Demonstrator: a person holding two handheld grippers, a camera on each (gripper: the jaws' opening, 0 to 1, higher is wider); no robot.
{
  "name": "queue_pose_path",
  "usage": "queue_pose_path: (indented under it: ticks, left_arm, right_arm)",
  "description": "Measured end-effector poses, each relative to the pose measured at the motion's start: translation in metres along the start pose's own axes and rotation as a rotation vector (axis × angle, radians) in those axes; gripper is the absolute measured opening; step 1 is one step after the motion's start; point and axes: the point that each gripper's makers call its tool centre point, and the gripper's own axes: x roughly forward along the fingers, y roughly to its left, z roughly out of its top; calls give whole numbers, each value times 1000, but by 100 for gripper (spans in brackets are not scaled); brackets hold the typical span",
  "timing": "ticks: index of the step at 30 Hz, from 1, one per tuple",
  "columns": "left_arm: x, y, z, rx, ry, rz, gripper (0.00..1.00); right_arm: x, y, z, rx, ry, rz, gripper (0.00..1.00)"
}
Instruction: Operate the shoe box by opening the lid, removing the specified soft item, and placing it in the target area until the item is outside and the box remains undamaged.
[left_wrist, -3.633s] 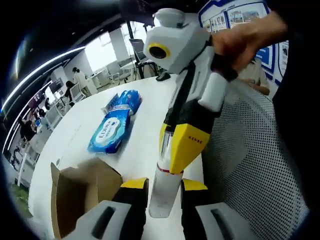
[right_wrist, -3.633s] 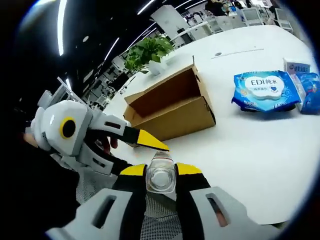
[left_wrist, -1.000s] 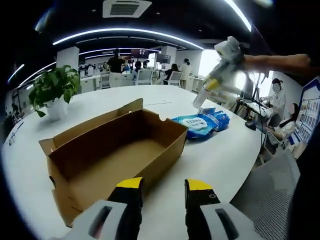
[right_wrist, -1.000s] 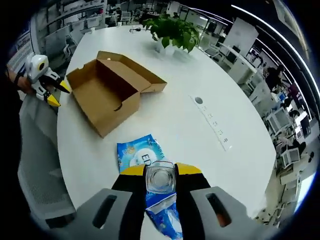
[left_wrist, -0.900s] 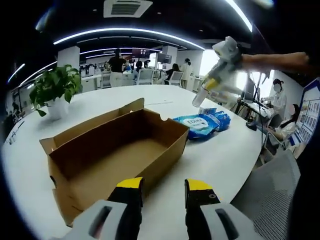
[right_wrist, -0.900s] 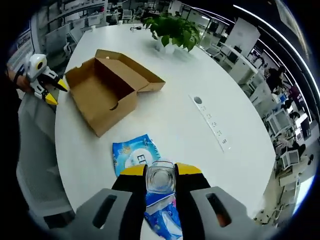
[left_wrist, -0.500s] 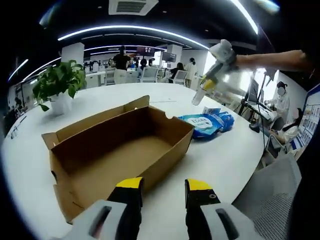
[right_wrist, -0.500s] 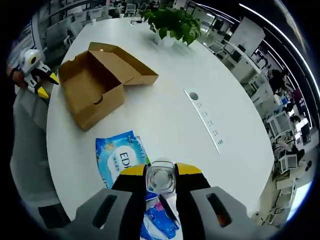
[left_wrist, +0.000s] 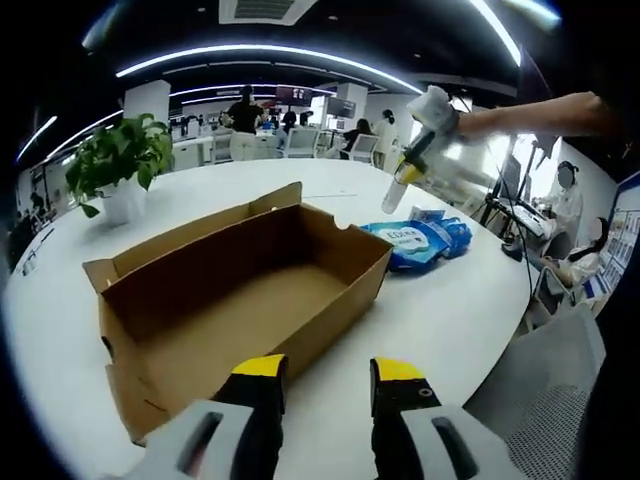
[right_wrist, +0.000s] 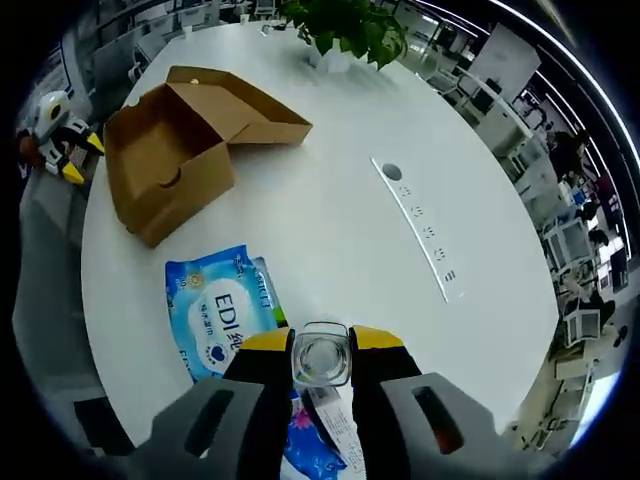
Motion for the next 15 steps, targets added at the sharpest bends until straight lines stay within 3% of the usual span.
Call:
queue_pose_path:
  ticks: [15]
  left_arm:
    - [1, 1, -3, -8, 17, 2, 33]
  right_arm:
    - [22, 4, -19, -35, 74, 63, 19]
